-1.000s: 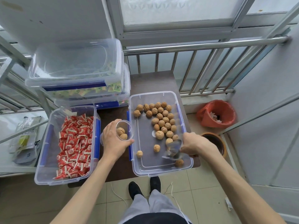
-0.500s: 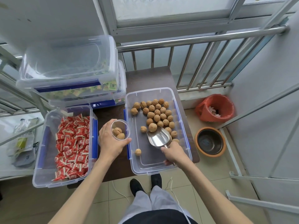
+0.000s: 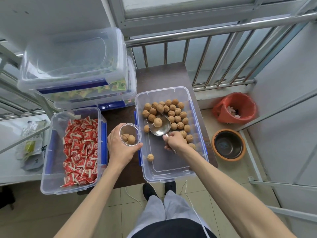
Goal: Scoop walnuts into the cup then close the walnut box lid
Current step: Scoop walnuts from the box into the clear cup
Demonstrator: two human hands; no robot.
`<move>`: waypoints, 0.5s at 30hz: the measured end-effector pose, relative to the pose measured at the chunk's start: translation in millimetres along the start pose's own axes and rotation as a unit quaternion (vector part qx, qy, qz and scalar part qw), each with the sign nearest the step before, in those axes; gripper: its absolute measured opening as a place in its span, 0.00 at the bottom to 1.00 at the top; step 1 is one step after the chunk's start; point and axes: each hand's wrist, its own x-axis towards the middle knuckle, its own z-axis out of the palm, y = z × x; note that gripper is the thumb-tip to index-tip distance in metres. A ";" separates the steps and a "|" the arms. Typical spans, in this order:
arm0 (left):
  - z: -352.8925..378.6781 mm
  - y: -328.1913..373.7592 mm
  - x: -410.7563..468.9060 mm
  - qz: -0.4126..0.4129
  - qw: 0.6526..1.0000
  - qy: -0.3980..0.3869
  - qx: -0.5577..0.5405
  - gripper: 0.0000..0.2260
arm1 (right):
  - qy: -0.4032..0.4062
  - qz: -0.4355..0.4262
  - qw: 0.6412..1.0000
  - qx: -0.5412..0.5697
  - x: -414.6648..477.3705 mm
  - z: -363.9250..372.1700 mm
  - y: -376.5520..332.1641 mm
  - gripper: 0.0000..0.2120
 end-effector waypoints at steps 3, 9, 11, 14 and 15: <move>0.0 1.0 -0.8 -0.005 1.000 0.000 0.000 0.39 | -0.011 -0.010 1.000 -0.002 13.4 9.0 -12.3 0.11; -1.0 -0.2 -0.2 -0.018 1.000 0.000 -0.010 0.39 | -0.004 -0.020 1.000 0.024 30.5 14.1 -17.8 0.08; -1.2 0.8 0.0 -0.023 1.000 -0.003 -0.010 0.39 | 0.000 -0.032 0.999 0.041 31.7 13.5 -15.7 0.08; -2.0 2.1 -0.1 -0.025 1.000 -0.001 -0.012 0.39 | 0.008 -0.046 0.996 0.075 33.4 14.8 -11.6 0.08; -2.2 2.5 -0.3 -0.026 1.000 0.001 -0.013 0.39 | 0.011 -0.049 0.995 0.088 34.1 14.9 -11.7 0.09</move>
